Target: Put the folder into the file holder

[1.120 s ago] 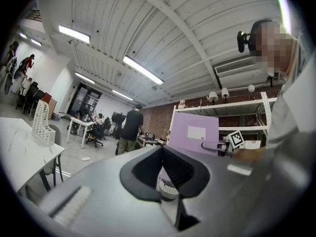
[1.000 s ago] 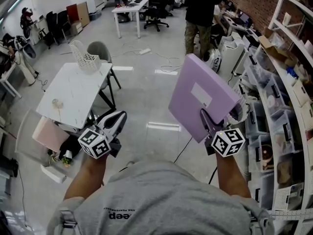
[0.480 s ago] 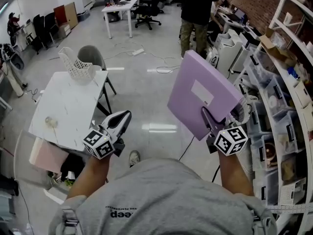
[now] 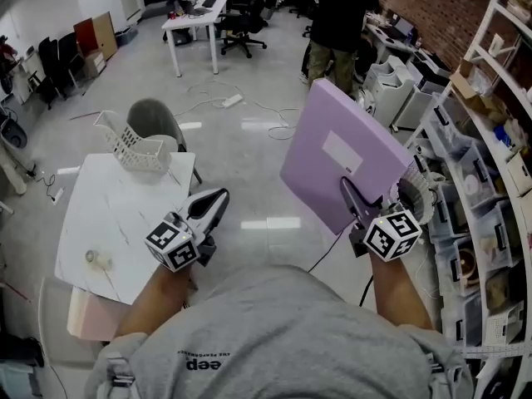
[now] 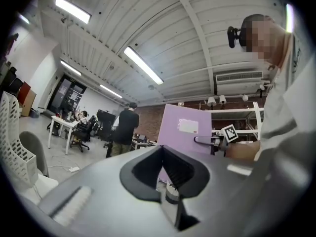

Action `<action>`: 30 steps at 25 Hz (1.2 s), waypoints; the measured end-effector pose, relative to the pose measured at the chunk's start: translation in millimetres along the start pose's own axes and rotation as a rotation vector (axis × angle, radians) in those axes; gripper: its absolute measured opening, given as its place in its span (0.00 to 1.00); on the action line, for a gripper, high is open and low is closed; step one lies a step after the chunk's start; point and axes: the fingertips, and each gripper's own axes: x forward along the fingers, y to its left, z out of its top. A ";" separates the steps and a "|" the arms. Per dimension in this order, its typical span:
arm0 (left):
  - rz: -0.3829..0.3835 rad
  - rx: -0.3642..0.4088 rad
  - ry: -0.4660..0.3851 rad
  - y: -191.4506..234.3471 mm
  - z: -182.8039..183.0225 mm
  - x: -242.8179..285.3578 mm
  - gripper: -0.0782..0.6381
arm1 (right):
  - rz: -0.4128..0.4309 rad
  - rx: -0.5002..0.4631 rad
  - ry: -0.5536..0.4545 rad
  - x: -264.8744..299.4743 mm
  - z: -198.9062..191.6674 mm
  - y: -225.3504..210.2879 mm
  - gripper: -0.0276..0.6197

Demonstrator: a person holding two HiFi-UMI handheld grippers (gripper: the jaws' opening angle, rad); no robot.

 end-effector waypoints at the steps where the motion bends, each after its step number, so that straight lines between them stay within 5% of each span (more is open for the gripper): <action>1: 0.003 -0.003 0.001 14.8 1.2 -1.2 0.19 | 0.003 0.000 0.002 15.3 -0.4 2.4 0.24; 14: 0.062 -0.058 0.042 121.8 6.4 52.4 0.19 | 0.016 0.046 0.034 131.8 -7.4 -52.5 0.24; 24: 0.172 -0.007 0.070 178.4 -7.0 185.5 0.19 | 0.113 0.063 0.000 223.2 -9.6 -197.3 0.24; 30: 0.238 -0.057 0.060 213.2 -13.5 262.7 0.19 | 0.171 0.050 0.014 275.9 -5.5 -271.4 0.24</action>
